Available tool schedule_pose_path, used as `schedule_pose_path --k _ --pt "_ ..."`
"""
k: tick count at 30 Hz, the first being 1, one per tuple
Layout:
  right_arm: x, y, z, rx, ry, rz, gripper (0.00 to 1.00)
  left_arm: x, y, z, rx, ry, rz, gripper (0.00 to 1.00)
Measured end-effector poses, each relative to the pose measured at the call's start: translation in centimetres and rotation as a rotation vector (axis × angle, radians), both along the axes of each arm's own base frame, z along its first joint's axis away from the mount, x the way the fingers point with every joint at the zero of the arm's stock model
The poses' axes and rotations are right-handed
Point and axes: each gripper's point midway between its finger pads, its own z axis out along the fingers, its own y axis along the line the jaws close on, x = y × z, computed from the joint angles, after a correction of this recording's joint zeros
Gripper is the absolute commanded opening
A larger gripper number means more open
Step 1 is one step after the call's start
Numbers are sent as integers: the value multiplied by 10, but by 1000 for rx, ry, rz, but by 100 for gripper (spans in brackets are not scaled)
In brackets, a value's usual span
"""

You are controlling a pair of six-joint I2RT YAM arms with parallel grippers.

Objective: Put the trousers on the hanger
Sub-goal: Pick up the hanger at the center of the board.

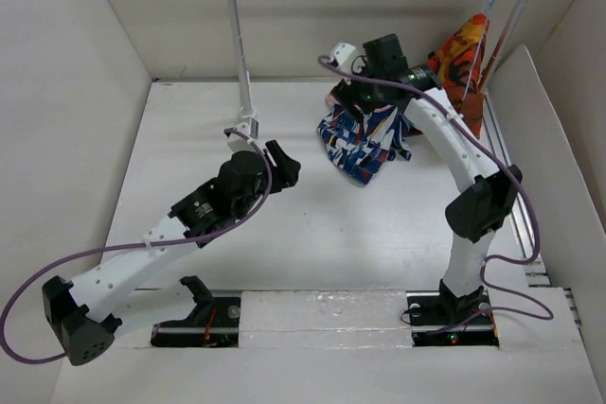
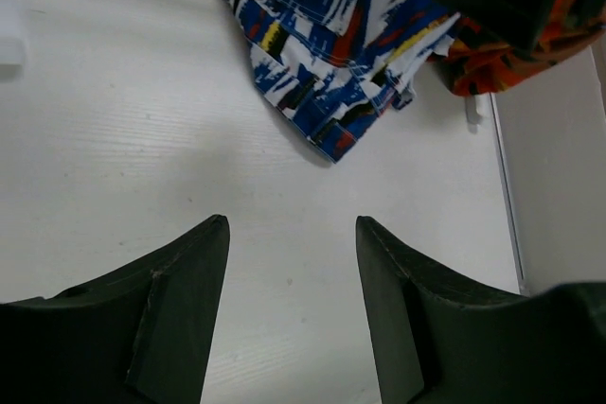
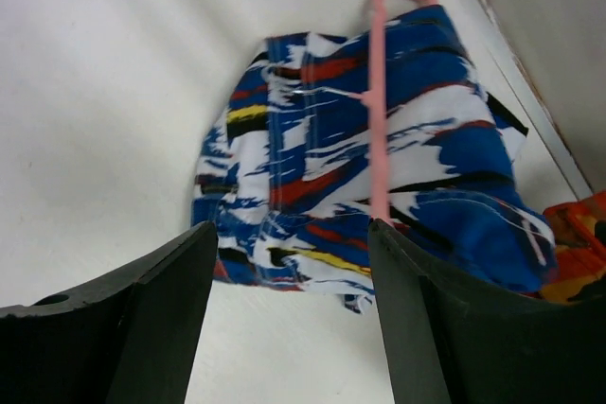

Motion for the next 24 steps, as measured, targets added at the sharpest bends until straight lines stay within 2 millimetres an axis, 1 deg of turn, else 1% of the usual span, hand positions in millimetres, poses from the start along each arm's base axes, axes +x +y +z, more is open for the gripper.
schedule_pose_path --k 2,4,5,7,10,11,13,15,16,20,23,24 --pt "-13 10 -7 -89 0 45 70 12 13 -3 -9 4 36 50" --pt "-20 13 -13 -164 -1 63 70 21 22 -12 -18 22 51 50" --pt "-21 11 -15 -195 -5 61 69 24 26 -18 -20 34 55 50" --pt "-18 0 -17 -255 -17 32 68 27 31 -29 -21 55 59 49" --pt "-11 -22 -18 -332 -29 -31 65 22 27 -39 -23 81 23 49" --pt "-9 -28 -19 -355 -28 -50 62 21 25 -39 -28 81 11 49" --pt "-3 -38 -22 -392 -26 -81 59 20 20 -38 -39 80 -14 48" --pt "0 -43 -24 -423 -20 -97 57 20 16 -35 -51 72 -31 48" --pt "7 -41 -32 -438 -10 -99 57 20 13 -34 -59 68 -42 48" --pt "8 -43 -54 -496 34 -99 55 19 11 -34 -64 65 -58 48" --pt "10 -49 -63 -542 49 -124 49 19 11 -36 -62 66 -63 48" --pt "11 -50 -66 -557 51 -134 49 20 12 -37 -60 67 -63 47"
